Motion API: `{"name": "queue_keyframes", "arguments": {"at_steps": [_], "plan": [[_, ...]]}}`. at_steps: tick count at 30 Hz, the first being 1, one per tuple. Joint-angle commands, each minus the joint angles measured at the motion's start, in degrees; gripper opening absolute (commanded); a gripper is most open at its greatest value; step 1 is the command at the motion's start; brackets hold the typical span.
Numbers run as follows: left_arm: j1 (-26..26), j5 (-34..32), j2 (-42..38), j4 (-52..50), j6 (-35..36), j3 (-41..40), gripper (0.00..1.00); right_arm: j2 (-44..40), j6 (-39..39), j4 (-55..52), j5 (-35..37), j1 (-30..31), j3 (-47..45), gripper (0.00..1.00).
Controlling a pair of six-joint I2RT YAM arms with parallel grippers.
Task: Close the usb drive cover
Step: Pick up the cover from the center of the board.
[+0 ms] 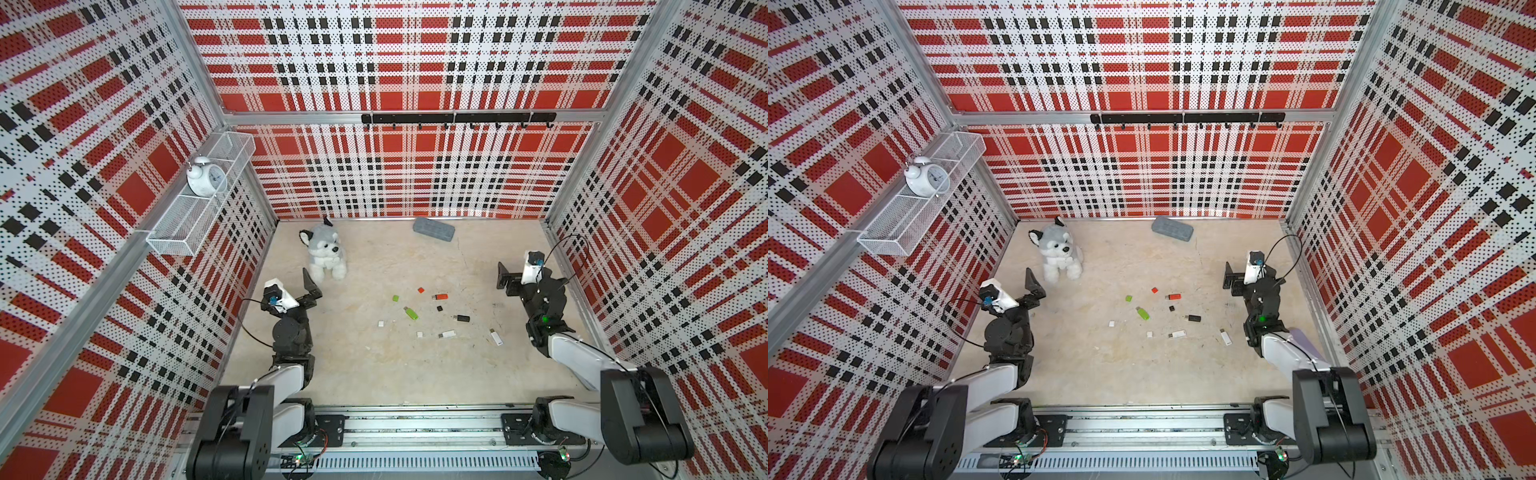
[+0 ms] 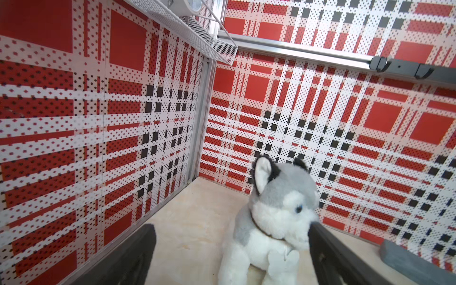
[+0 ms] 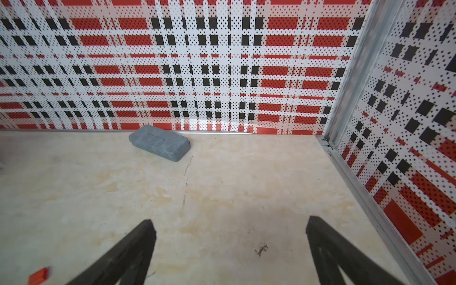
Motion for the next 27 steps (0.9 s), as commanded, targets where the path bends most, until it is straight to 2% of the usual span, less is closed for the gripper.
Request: {"name": "queue_keyframes", "arguments": {"at_steps": [1,4,5,7,10,13,14,17,20,23,25,27], "plan": [[0.51,2.36,-4.74,-18.36,-7.18,6.16,0.98,-2.68,5.28,-26.21,-7.86,-0.4,6.29,1.0],[1.27,-0.04,-7.81,-21.95,-18.18,7.21,0.98,-3.28,10.54,-33.17,-11.01,-0.5,10.07,1.0],[2.4,1.76,-9.24,-22.88,-21.84,7.12,0.98,-3.5,10.42,-34.71,-13.77,-0.46,10.75,1.0],[5.31,10.71,-11.16,-22.18,-25.98,6.46,0.98,-3.81,11.23,-34.66,-19.2,-0.52,10.91,1.0],[7.33,25.64,-9.13,-21.52,-26.99,9.23,0.98,-3.91,11.38,-33.68,-29.4,-0.45,10.51,1.0],[6.02,37.41,-4.95,-25.43,-26.8,12.9,0.98,-3.3,13.21,-30.25,-35.1,-0.05,8.85,0.91],[4.68,38.13,-4.29,-27.55,-25.79,13.7,0.98,-2.92,12.89,-29.37,-35.99,0.43,8.7,0.87],[-2.15,35.51,-3.22,-35.59,-19.52,16.57,0.98,-1.71,5.84,-35.93,-30.14,4.34,12.38,0.77],[-10.68,26.76,-1.21,-46.43,-12.23,21.06,0.98,-0.02,-3.02,-42.94,-20.82,11.02,16.58,0.76],[-16.46,21.46,1.39,-52.41,-9.94,24.08,0.98,1.23,-6.89,-45.04,-16.18,15.38,18.02,0.75],[-18.37,20.21,2.3,-53.36,-10.06,24.26,0.98,1.47,-7.55,-44.34,-13.9,17.2,17.89,0.75],[-19.76,18.53,2.56,-53.46,-10.93,23.83,0.98,1.78,-8.2,-43.41,-12.55,18.73,17.51,0.8]]}}
